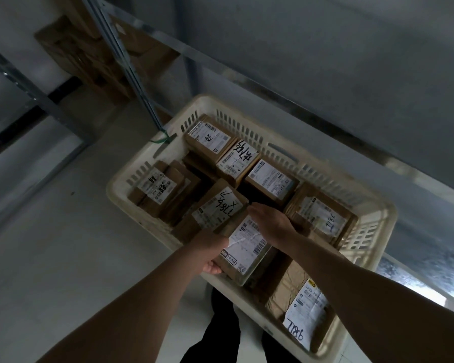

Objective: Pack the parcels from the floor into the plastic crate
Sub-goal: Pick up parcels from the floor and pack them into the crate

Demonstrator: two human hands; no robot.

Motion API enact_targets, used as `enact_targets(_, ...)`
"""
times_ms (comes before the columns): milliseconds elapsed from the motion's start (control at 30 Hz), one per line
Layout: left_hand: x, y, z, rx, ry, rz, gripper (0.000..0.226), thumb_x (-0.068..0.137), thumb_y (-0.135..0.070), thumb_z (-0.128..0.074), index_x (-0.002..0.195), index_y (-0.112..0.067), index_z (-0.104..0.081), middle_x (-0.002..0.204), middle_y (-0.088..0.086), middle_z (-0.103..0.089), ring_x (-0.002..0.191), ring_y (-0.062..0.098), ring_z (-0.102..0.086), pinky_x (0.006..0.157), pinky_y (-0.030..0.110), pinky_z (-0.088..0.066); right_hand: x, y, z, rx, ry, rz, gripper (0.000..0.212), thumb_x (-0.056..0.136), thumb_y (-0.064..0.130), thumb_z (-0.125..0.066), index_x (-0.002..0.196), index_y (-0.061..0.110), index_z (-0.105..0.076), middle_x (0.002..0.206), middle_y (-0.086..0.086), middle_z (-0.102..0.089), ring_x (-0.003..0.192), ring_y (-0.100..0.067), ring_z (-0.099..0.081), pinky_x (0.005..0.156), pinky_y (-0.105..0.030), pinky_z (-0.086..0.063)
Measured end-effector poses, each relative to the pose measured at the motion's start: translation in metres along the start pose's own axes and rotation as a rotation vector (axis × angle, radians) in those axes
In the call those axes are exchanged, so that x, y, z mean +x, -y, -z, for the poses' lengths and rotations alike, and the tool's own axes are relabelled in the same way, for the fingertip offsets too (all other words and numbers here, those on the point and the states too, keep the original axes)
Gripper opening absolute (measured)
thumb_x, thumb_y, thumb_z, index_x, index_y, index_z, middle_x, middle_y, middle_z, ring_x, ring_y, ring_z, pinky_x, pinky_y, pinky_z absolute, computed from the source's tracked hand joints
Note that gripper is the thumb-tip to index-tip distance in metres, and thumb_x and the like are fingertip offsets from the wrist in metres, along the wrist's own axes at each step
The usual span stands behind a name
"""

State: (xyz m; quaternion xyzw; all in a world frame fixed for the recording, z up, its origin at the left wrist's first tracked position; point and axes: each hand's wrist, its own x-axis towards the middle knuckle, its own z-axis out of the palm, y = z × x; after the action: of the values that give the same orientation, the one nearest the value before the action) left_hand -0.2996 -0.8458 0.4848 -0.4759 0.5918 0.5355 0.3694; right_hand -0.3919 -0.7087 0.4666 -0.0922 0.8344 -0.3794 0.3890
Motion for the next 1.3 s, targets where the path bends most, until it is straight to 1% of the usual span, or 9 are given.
enact_targets(100, 0.003, 0.0, 0.002, 0.079, -0.028, -0.032, 0.004, 0.098, -0.013, -0.052, 0.097, -0.011, -0.056, 0.082, 0.006, -0.063, 0.075, 0.018, -0.062, 0.079, 0.033, -0.058, 0.002, -0.001, 0.002, 0.121, 0.011, -0.036, 0.029, 0.103, 0.031, -0.042, 0.08, 0.027, -0.059, 0.082, -0.003, -0.067, 0.075, -0.021, -0.065, 0.068, -0.032, -0.049)
enact_targets(233, 0.013, 0.0, 0.011, 0.303, -0.127, -0.062, 0.024, 0.096, -0.008, -0.055, 0.119, -0.001, -0.054, 0.085, 0.011, -0.064, 0.059, 0.014, -0.064, 0.048, 0.018, -0.052, 0.007, -0.002, 0.003, 0.226, 0.004, -0.047, 0.021, 0.097, 0.027, -0.049, 0.084, 0.032, -0.064, 0.085, -0.003, -0.07, 0.082, -0.025, -0.069, 0.071, -0.035, -0.052)
enact_targets(333, 0.013, -0.001, 0.018, 0.479, -0.147, -0.09, 0.024, 0.096, -0.007, -0.052, 0.119, 0.001, -0.055, 0.082, 0.014, -0.067, 0.049, 0.012, -0.06, 0.044, 0.018, -0.047, 0.009, -0.001, -0.003, 0.237, 0.041, -0.065, 0.017, 0.095, 0.03, -0.05, 0.098, 0.03, -0.067, 0.093, -0.004, -0.072, 0.086, -0.023, -0.07, 0.071, -0.034, -0.052)
enact_targets(433, 0.013, -0.004, 0.014, 0.687, -0.155, -0.167, 0.019, 0.097, -0.01, -0.052, 0.111, -0.001, -0.059, 0.08, 0.01, -0.066, 0.058, 0.014, -0.062, 0.05, 0.021, -0.05, 0.011, -0.004, -0.012, 0.106, 0.077, -0.098, 0.02, 0.099, 0.028, -0.052, 0.113, 0.031, -0.065, 0.106, -0.003, -0.069, 0.095, -0.022, -0.068, 0.085, -0.04, -0.056)
enact_targets(567, 0.016, -0.003, 0.005, 0.936, -0.234, -0.323, 0.017, 0.093, -0.009, -0.055, 0.108, -0.002, -0.056, 0.106, 0.011, -0.066, 0.097, 0.025, -0.066, 0.076, 0.031, -0.054, 0.007, -0.008, -0.018, -0.015, 0.038, -0.138, 0.045, 0.095, 0.023, -0.056, 0.138, 0.034, -0.052, 0.133, -0.003, -0.056, 0.123, -0.025, -0.052, 0.101, -0.044, -0.046)
enact_targets(700, 0.025, 0.001, 0.008, 0.998, -0.273, -0.362, 0.013, 0.093, -0.008, -0.056, 0.105, -0.004, -0.059, 0.105, 0.01, -0.066, 0.097, 0.025, -0.065, 0.075, 0.029, -0.053, 0.005, -0.011, -0.016, -0.063, 0.087, -0.143, 0.046, 0.094, 0.018, -0.053, 0.136, 0.034, -0.048, 0.12, 0.002, -0.056, 0.116, -0.02, -0.053, 0.1, -0.046, -0.047)
enact_targets(800, 0.029, -0.001, 0.011, 0.962, -0.363, -0.392, 0.019, 0.095, -0.02, -0.055, 0.107, -0.007, -0.061, 0.103, 0.008, -0.065, 0.092, 0.021, -0.063, 0.072, 0.028, -0.049, 0.006, -0.012, -0.014, -0.126, 0.106, -0.12, 0.045, 0.096, 0.015, -0.051, 0.139, 0.03, -0.047, 0.112, 0.004, -0.052, 0.105, -0.015, -0.052, 0.087, -0.035, -0.048)
enact_targets(1033, 0.061, -0.006, 0.044, 0.862, -0.406, -0.31, 0.06, 0.085, -0.037, -0.064, 0.136, -0.016, -0.039, 0.145, 0.015, -0.028, 0.131, 0.036, -0.035, 0.104, 0.052, -0.042, 0.009, -0.014, -0.018, -0.183, 0.043, -0.126, 0.038, 0.094, 0.018, -0.052, 0.131, 0.029, -0.051, 0.095, 0.01, -0.052, 0.087, -0.009, -0.052, 0.076, -0.03, -0.046)
enact_targets(1300, 0.071, -0.003, 0.062, 0.814, -0.332, -0.306, 0.072, 0.084, -0.048, -0.065, 0.14, -0.016, -0.032, 0.129, 0.014, -0.051, 0.115, 0.032, -0.055, 0.092, 0.041, -0.049, 0.016, -0.013, -0.026, -0.155, 0.0, -0.134, 0.033, 0.091, 0.017, -0.056, 0.122, 0.027, -0.055, 0.103, 0.006, -0.054, 0.091, -0.012, -0.052, 0.074, -0.03, -0.044)
